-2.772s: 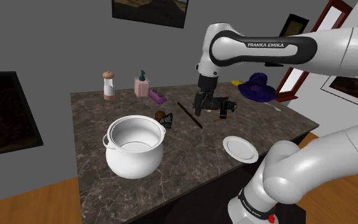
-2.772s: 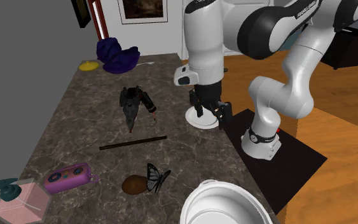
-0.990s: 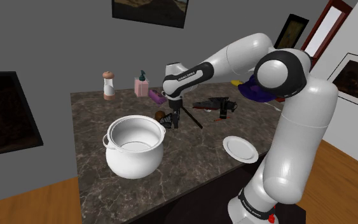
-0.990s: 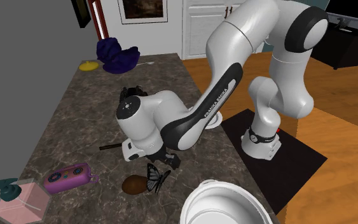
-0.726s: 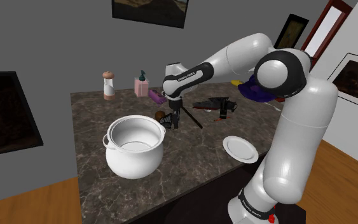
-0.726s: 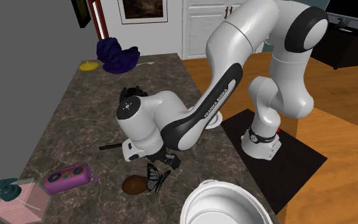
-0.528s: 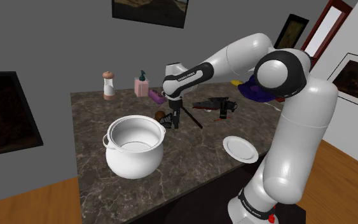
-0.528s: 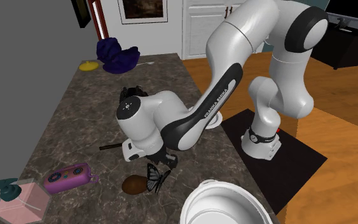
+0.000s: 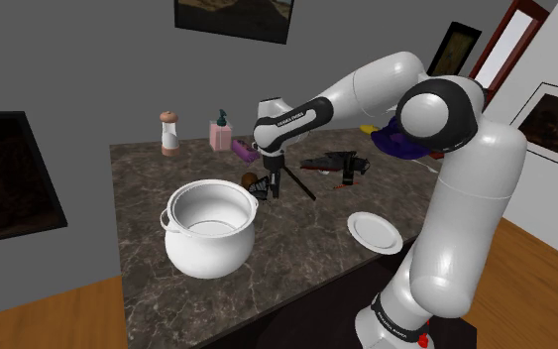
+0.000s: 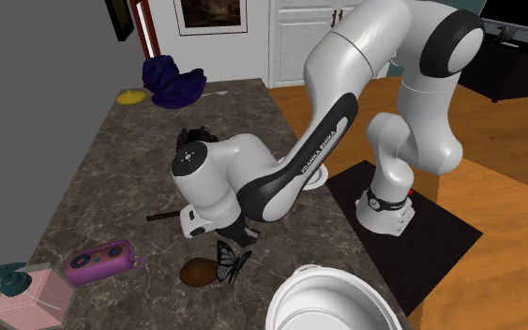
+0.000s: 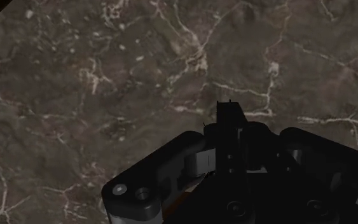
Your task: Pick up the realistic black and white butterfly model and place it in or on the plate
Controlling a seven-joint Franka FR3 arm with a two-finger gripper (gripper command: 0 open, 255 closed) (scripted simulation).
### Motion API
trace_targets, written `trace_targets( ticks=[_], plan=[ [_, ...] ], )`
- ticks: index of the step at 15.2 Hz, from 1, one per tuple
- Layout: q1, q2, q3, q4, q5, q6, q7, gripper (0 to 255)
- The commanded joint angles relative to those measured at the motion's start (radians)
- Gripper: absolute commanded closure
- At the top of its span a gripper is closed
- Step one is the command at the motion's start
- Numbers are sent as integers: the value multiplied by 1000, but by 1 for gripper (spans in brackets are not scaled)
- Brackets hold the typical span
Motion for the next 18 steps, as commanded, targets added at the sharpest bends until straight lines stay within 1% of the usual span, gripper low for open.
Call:
trace_targets(
  ticks=[1,2,3,4,5,12,18],
  plan=[
    [0,0,0,0,0,0,0,255],
    [0,0,0,0,0,0,0,0],
    [-30,-117,-5,-139,55,151,-89,0],
    [-59,-223,-15,-269,141,293,-210,0],
    [-72,-288,-30,-351,225,382,-319,0],
    [-59,-208,-27,-368,277,474,-355,0],
    [-59,-201,-26,-369,282,481,-358,0]
  ],
)
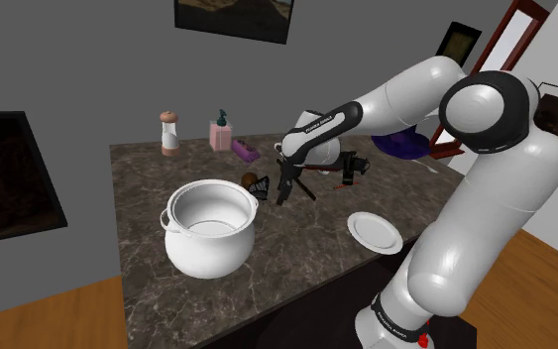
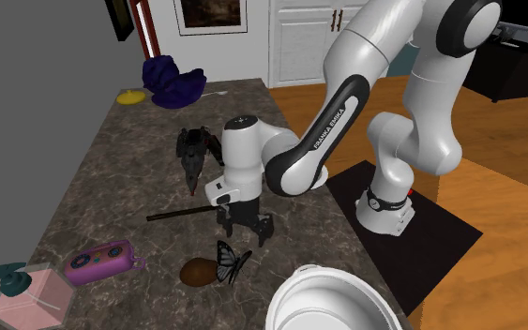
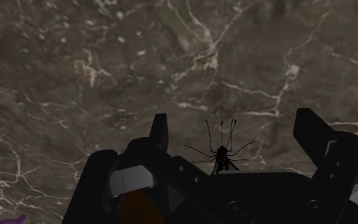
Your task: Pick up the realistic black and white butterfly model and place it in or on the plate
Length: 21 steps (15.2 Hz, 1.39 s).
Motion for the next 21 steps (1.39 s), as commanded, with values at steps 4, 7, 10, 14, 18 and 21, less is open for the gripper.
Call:
trace_targets(
  ticks=[4,7,10,14,18,21],
  plan=[
    [0,1,0,0,0,1,0,255],
    [0,1,0,0,0,1,0,255],
    [0,1,0,0,0,1,0,255],
    [0,-22,-2,6,-16,-25,14,255],
    [-2,-64,-3,19,-46,-78,41,255],
    [-4,-94,-3,32,-65,-118,58,255]
  ],
)
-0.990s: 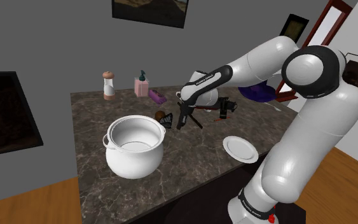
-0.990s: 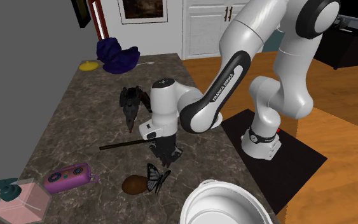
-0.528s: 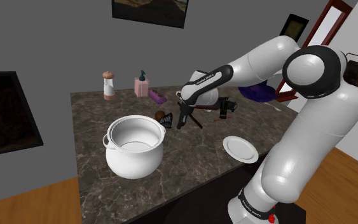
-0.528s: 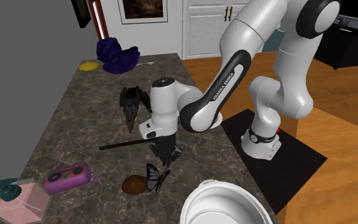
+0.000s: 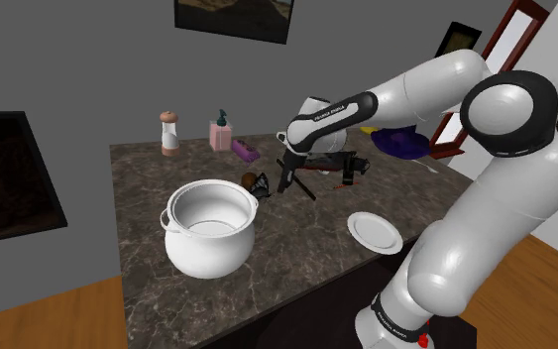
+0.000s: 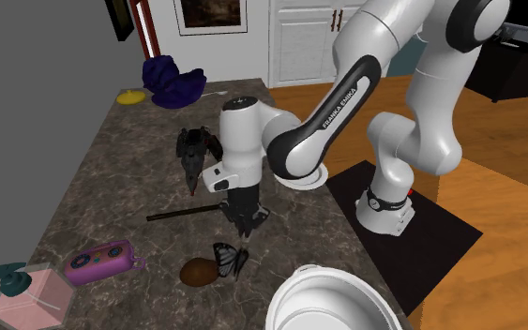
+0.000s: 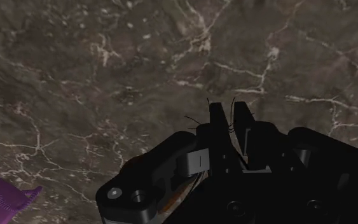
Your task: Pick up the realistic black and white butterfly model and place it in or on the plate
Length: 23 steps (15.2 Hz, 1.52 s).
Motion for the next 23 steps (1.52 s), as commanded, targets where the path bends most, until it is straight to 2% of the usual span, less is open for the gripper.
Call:
trace_targets(
  ticks=[1,8,10,16,23],
  plan=[
    [-1,-17,0,11,-11,-27,10,255],
    [-6,-71,3,47,-42,-114,41,255],
    [-25,-130,-14,-14,-60,-113,18,255],
    [-102,-304,-72,-173,-134,-133,-55,255],
    [-228,-494,-153,-307,-246,-196,-160,255]
  ],
)
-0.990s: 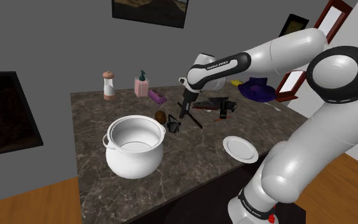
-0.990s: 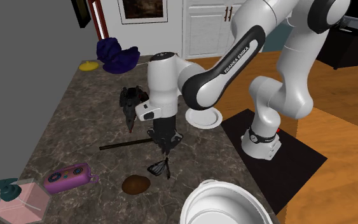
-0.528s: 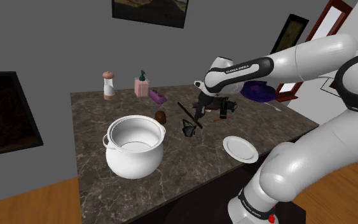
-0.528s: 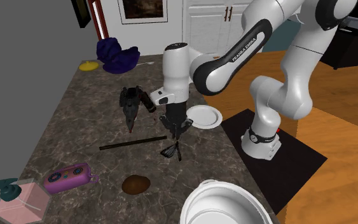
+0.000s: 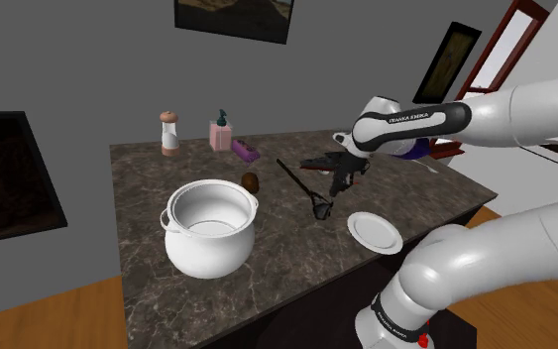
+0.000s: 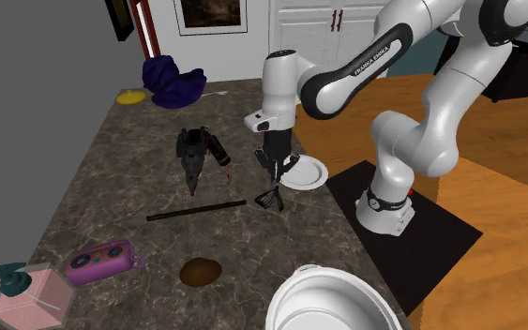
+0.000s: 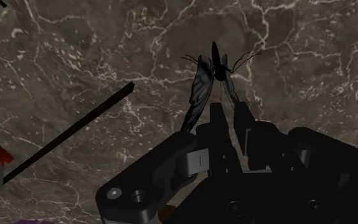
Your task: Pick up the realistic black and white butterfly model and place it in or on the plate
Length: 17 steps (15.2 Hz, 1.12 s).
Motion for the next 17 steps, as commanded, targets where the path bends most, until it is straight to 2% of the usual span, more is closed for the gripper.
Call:
trace_targets(
  ticks=[1,9,17],
  plan=[
    [-43,-55,-27,-39,-37,-20,-36,255],
    [-221,-212,-150,-103,-180,-125,-205,255],
    [-379,-268,-301,-75,-315,-213,-409,255]
  ],
)
